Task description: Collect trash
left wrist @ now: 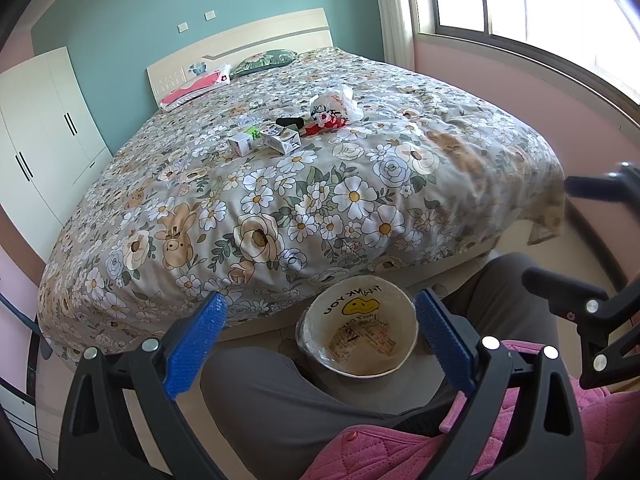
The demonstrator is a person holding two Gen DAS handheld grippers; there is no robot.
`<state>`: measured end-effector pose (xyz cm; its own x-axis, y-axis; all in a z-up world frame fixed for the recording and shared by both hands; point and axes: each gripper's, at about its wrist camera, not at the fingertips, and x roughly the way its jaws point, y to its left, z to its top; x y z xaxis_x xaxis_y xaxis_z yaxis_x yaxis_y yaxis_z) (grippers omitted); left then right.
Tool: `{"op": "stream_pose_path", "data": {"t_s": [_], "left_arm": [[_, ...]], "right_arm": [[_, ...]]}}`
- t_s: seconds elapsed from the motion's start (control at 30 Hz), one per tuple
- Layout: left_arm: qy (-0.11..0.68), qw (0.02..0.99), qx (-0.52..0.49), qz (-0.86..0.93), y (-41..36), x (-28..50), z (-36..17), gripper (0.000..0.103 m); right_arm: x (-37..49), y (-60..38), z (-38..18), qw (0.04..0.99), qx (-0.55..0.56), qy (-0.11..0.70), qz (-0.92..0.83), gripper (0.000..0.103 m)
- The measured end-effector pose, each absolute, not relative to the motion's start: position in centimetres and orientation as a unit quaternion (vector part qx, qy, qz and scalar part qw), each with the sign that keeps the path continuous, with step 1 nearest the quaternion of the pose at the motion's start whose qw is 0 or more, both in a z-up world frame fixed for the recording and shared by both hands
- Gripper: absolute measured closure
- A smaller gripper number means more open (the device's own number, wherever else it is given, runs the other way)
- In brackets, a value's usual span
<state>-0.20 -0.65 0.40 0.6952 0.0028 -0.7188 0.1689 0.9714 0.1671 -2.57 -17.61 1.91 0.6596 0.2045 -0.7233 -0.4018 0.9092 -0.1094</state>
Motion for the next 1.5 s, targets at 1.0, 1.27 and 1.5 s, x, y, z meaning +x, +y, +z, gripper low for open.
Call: {"op": "stream_pose_path", "data": {"t_s": [1.0, 1.27, 1.5], "left_arm": [[0.385, 0.915, 0.114, -0.048, -1.24, -0.13, 0.42, 0.006], [0.384, 0.915, 0.113, -0.048, -1.26, -0.14, 0.43, 0.006], [0.384, 0.915, 0.113, -0.048, -1.2, -0.14, 0.58, 0.006]], "right_arm": [[-2.52, -17.95, 2.43, 0.903, -0.13, 0.374, 0.166, 0.005], [-2.47, -17.89, 2.63, 0.903, -0.131, 0.374, 0.164, 0.005], [-2.53, -17.9, 2.62, 0.904, -0.131, 0.373, 0.164, 0.005]]}}
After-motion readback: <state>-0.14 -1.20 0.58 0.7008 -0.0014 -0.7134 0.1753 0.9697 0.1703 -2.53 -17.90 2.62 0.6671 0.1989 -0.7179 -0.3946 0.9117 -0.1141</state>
